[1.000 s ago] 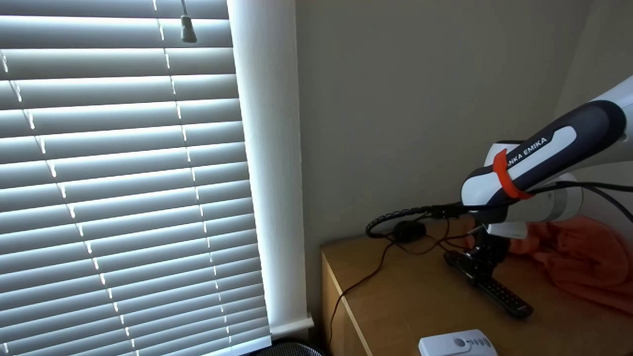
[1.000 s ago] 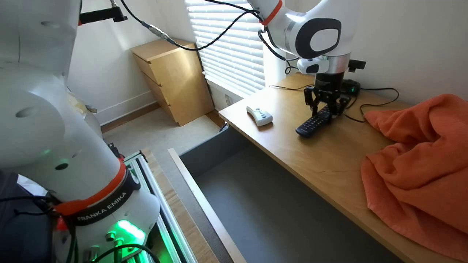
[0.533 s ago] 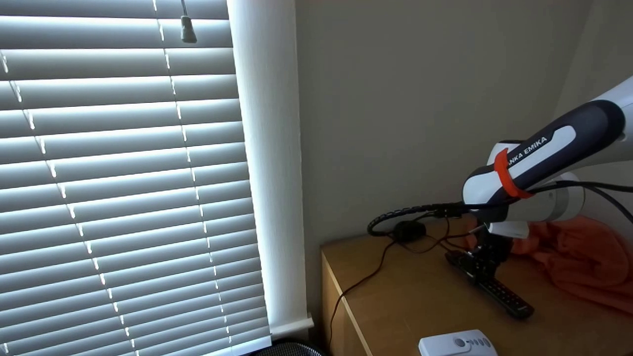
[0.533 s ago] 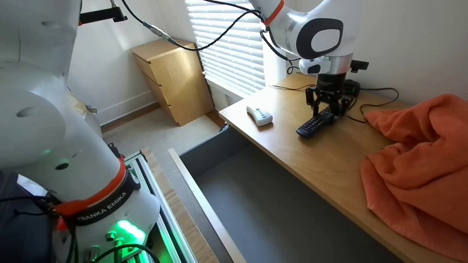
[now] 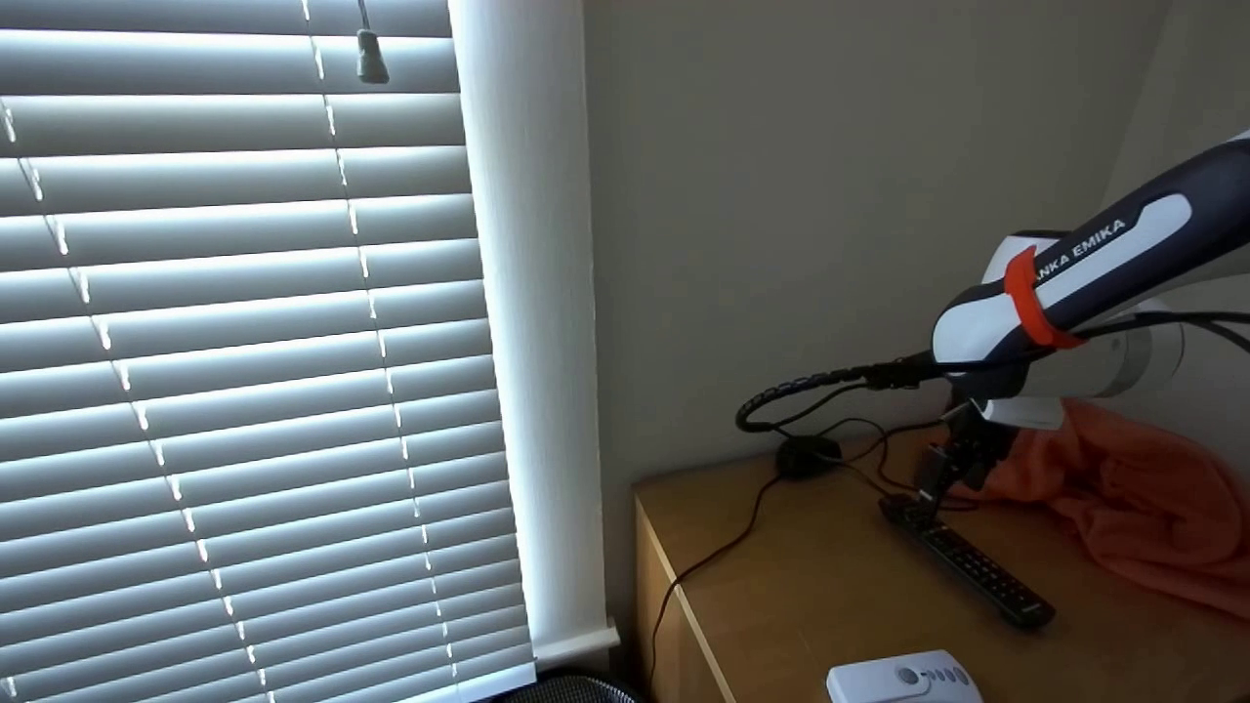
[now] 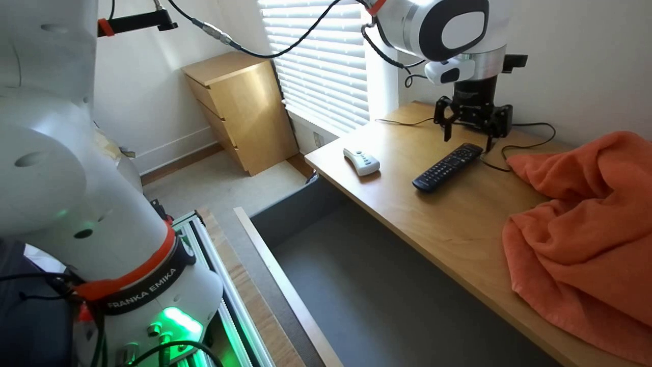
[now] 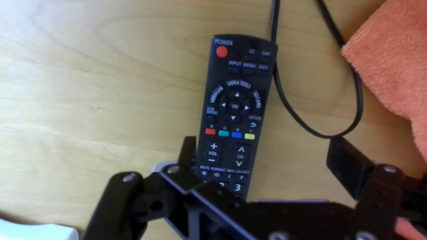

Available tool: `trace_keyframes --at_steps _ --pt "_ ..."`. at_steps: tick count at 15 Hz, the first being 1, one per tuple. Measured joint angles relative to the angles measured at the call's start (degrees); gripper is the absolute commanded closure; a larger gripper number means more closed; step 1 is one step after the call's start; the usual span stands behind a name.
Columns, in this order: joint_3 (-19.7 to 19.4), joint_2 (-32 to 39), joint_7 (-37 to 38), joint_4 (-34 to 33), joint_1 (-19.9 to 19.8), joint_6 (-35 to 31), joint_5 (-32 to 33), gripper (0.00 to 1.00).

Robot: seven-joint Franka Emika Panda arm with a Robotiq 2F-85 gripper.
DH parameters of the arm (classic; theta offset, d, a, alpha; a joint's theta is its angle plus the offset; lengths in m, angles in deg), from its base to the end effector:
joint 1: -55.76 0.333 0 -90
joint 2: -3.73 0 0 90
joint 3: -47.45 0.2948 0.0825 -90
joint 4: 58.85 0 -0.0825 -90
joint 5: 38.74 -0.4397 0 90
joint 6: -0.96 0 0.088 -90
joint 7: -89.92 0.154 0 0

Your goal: Turn the black remote making it face the wall

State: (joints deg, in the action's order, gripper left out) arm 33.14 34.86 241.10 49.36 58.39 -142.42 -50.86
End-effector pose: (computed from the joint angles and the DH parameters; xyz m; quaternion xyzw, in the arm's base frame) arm 0.6607 -0.1352 0.1262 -0.0874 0.9951 -0.0129 0.0454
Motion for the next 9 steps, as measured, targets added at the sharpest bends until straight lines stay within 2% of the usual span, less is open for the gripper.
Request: trace_keyframes --at_steps 5,9 --pt "4.1 -4.9 -18.2 0.4 -5.4 2.6 -0.1 0.0" --pt "5.3 -6.9 -32.6 0.6 -8.0 6.9 -0.1 0.0"
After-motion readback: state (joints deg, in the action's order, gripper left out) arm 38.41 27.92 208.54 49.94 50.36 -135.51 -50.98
